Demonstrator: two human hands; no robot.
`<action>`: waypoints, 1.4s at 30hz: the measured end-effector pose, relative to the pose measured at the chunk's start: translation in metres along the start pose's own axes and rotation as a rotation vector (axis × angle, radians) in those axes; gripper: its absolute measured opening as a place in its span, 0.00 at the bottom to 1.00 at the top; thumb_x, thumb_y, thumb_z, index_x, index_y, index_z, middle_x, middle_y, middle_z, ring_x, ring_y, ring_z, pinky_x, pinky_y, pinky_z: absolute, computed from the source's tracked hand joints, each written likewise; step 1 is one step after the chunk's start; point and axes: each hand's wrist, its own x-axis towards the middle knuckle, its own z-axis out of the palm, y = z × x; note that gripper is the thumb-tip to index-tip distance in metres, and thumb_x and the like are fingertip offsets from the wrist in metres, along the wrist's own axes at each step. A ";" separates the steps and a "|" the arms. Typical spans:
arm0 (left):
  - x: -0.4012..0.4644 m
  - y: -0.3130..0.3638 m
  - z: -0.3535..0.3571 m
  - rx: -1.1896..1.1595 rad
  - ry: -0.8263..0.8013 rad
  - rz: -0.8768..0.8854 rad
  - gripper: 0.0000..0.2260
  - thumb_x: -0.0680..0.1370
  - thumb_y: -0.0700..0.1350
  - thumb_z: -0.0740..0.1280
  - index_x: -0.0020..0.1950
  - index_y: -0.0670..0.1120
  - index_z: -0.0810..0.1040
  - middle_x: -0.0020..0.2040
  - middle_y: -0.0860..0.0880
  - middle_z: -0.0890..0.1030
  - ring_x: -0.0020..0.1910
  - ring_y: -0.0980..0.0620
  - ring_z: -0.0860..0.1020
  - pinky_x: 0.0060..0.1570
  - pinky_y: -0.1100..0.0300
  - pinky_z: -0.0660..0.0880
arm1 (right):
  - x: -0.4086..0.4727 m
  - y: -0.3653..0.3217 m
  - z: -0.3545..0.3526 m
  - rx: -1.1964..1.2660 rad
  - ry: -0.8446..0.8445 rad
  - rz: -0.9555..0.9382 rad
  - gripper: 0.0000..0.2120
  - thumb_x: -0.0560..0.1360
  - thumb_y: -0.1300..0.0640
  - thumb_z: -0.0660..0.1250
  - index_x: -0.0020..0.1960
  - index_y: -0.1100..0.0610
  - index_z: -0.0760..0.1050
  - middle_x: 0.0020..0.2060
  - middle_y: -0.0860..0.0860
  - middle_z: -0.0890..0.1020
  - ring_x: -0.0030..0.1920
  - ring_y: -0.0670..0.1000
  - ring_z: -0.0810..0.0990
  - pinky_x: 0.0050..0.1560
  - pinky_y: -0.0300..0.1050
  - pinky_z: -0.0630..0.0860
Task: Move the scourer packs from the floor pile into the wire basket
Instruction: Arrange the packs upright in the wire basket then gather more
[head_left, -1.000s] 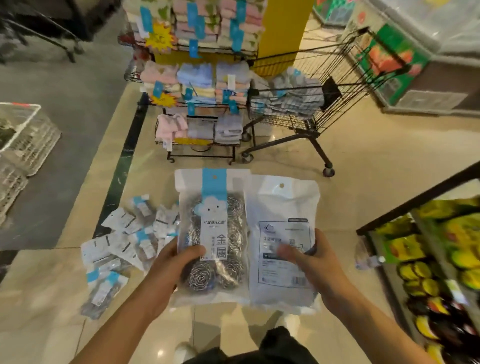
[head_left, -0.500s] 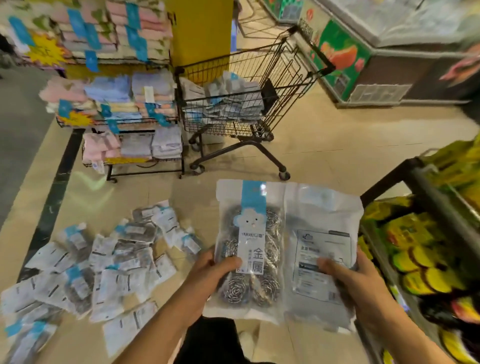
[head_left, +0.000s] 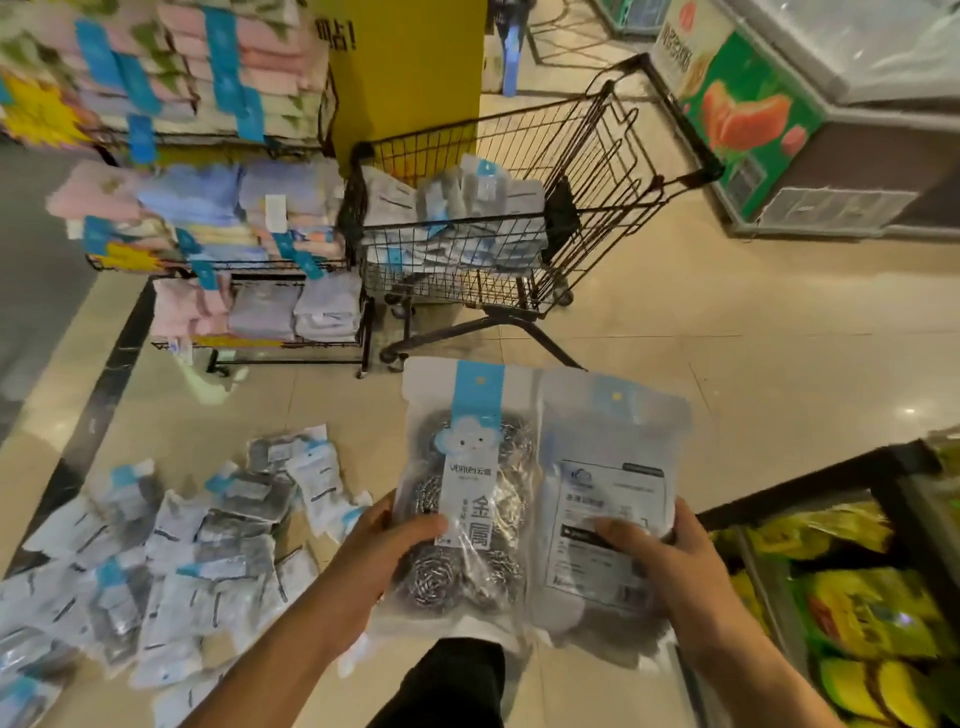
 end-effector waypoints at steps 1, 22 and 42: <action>0.014 0.009 0.004 -0.007 -0.003 -0.009 0.38 0.58 0.53 0.82 0.68 0.49 0.80 0.57 0.47 0.88 0.57 0.47 0.87 0.60 0.48 0.80 | 0.015 -0.010 -0.002 -0.005 -0.007 0.005 0.23 0.71 0.60 0.81 0.61 0.50 0.76 0.47 0.51 0.90 0.48 0.58 0.89 0.51 0.60 0.86; 0.264 0.232 0.148 -0.060 0.145 0.116 0.28 0.66 0.44 0.79 0.66 0.45 0.82 0.58 0.40 0.87 0.58 0.39 0.86 0.67 0.35 0.76 | 0.322 -0.248 -0.037 -0.110 -0.160 -0.150 0.23 0.69 0.59 0.83 0.59 0.52 0.76 0.48 0.48 0.89 0.45 0.51 0.90 0.51 0.58 0.87; 0.536 0.440 0.062 -0.015 0.292 -0.036 0.11 0.75 0.45 0.77 0.54 0.50 0.81 0.50 0.48 0.87 0.48 0.50 0.84 0.42 0.57 0.73 | 0.596 -0.398 0.134 -0.125 -0.187 -0.007 0.23 0.72 0.62 0.80 0.62 0.52 0.75 0.54 0.51 0.88 0.52 0.55 0.88 0.54 0.58 0.86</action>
